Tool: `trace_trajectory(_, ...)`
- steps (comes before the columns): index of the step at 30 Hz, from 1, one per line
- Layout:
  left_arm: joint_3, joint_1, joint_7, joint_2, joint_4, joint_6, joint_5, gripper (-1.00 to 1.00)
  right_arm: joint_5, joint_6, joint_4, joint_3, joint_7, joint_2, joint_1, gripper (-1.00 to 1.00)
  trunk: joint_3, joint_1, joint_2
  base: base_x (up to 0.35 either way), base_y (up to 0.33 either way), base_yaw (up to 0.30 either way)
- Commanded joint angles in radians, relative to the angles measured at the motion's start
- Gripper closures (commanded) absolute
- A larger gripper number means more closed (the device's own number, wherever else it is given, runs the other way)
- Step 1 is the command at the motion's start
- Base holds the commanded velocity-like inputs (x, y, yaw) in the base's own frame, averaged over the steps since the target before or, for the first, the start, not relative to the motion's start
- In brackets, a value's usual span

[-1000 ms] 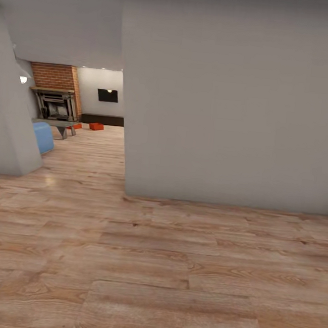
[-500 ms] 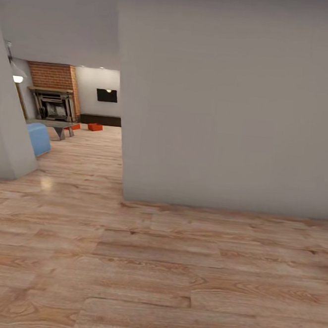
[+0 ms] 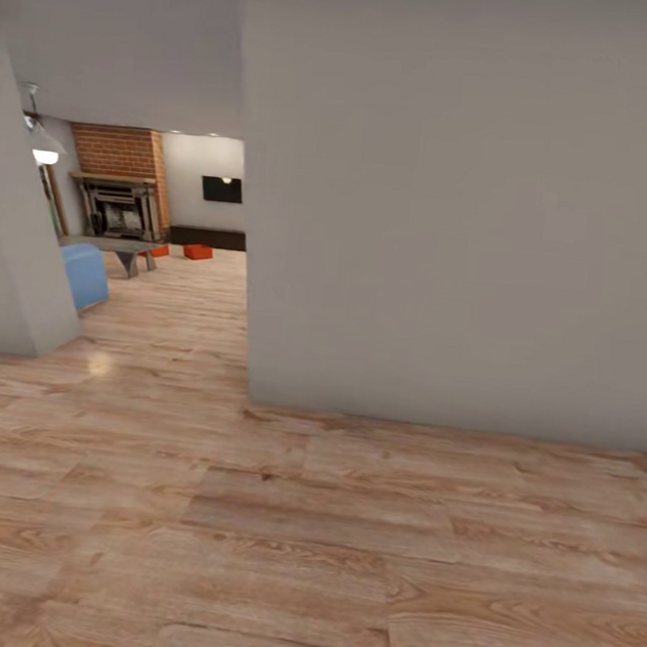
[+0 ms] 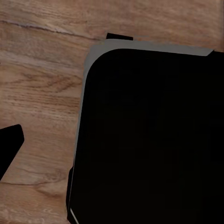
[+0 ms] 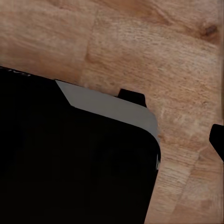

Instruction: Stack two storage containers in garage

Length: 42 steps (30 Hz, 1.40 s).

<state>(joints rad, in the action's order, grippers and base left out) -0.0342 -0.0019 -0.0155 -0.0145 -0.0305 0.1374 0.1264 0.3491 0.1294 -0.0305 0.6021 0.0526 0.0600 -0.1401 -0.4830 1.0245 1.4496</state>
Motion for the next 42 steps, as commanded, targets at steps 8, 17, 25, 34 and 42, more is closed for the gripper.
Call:
trace_trajectory(8, -0.003, 0.000, 0.000, 0.000, 0.000, 0.002, 0.006, -1.00, 0.008, 0.006, -0.003, 0.007, 0.002, 0.000, -0.001, -1.00, -0.001, 0.001, 0.000, 0.322, 0.000, 0.267)
trace_trajectory(17, -0.003, 0.000, 0.000, 0.000, 0.000, 0.003, 0.006, -1.00, 0.008, 0.006, -0.003, 0.007, 0.005, 0.000, -0.001, -1.00, -0.001, 0.001, 0.000, 0.321, 0.000, 0.271)
trace_trajectory(25, -0.003, 0.000, 0.000, 0.000, 0.000, 0.003, 0.006, -1.00, 0.008, 0.006, -0.003, 0.007, 0.007, 0.000, -0.001, -1.00, -0.001, 0.001, 0.000, 0.321, 0.000, 0.272)
trace_trajectory(34, -0.003, 0.000, 0.000, 0.000, 0.000, 0.002, 0.006, -1.00, 0.008, 0.006, -0.003, 0.008, 0.007, 0.000, -0.001, -1.00, -0.001, 0.001, 0.000, 0.321, 0.000, 0.272)
trace_trajectory(42, -0.003, 0.000, 0.000, 0.000, 0.000, 0.002, 0.006, -1.00, 0.008, 0.006, -0.003, 0.007, 0.007, 0.000, -0.001, -1.00, -0.001, 0.001, 0.000, 0.321, 0.000, 0.272)
